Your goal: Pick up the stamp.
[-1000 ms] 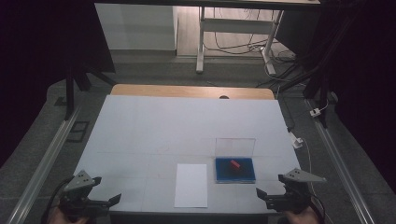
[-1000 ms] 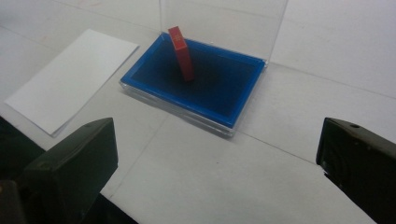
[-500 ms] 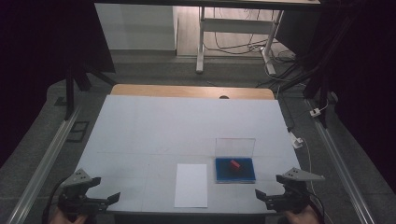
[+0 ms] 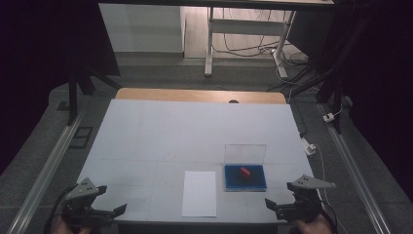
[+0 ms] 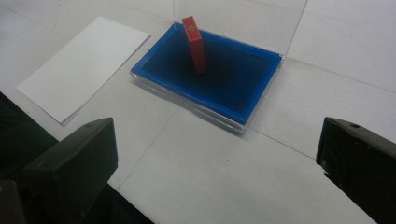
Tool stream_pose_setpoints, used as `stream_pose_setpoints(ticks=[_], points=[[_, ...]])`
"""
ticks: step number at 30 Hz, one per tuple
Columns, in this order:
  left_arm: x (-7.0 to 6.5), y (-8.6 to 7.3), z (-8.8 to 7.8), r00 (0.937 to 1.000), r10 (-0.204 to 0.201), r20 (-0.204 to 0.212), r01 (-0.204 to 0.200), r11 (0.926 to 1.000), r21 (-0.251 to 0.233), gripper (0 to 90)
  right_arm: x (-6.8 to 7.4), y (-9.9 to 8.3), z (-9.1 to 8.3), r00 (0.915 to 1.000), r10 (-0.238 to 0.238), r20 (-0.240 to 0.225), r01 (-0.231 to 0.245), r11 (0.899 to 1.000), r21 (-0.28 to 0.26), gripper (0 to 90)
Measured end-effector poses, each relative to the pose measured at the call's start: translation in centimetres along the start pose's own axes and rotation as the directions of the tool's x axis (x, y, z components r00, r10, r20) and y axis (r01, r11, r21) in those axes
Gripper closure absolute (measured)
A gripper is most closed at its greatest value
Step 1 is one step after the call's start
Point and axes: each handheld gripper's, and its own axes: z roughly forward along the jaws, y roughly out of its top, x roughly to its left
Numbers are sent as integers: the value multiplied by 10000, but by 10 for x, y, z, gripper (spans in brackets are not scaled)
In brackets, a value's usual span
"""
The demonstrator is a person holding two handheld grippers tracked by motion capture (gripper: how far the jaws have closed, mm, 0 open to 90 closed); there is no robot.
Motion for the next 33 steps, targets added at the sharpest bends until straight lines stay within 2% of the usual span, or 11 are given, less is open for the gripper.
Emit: stream_pose_setpoints(ticks=[5, 12, 16, 21, 27, 31, 33], points=[[1, 0, 0, 10000, -59, 40, 59, 10000, -48, 44, 1, 0, -1, 10000, -35, 85, 36, 10000, -53, 0], [2, 0, 0, 9999, -105, 57, 105, 9999, -43, 46, 6, 7, -7, 9997, -228, 50, 231, 9980, -596, 0], [1, 0, 0, 9999, -111, 58, 111, 9999, -53, 46, 7, 8, -3, 9992, -389, -27, 388, 9983, -433, 0], [1, 0, 0, 9999, -74, 80, 74, 10000, -24, 48, 10, 10, 0, 9982, -582, -155, 574, 9971, -491, 0], [1, 0, 0, 10000, -25, 91, 25, 10000, -4, 49, 16, 15, 7, 9929, -1186, -114, 1181, 9923, -369, 0], [1, 0, 0, 10000, -15, 94, 15, 10000, 7, 49, 17, 17, 13, 9909, -1333, -178, 1327, 9907, -296, 0], [1, 1, 1, 10000, -14, 94, 14, 10000, 3, 49, 17, 18, 15, 9892, -1451, -216, 1439, 9885, -464, 0]])
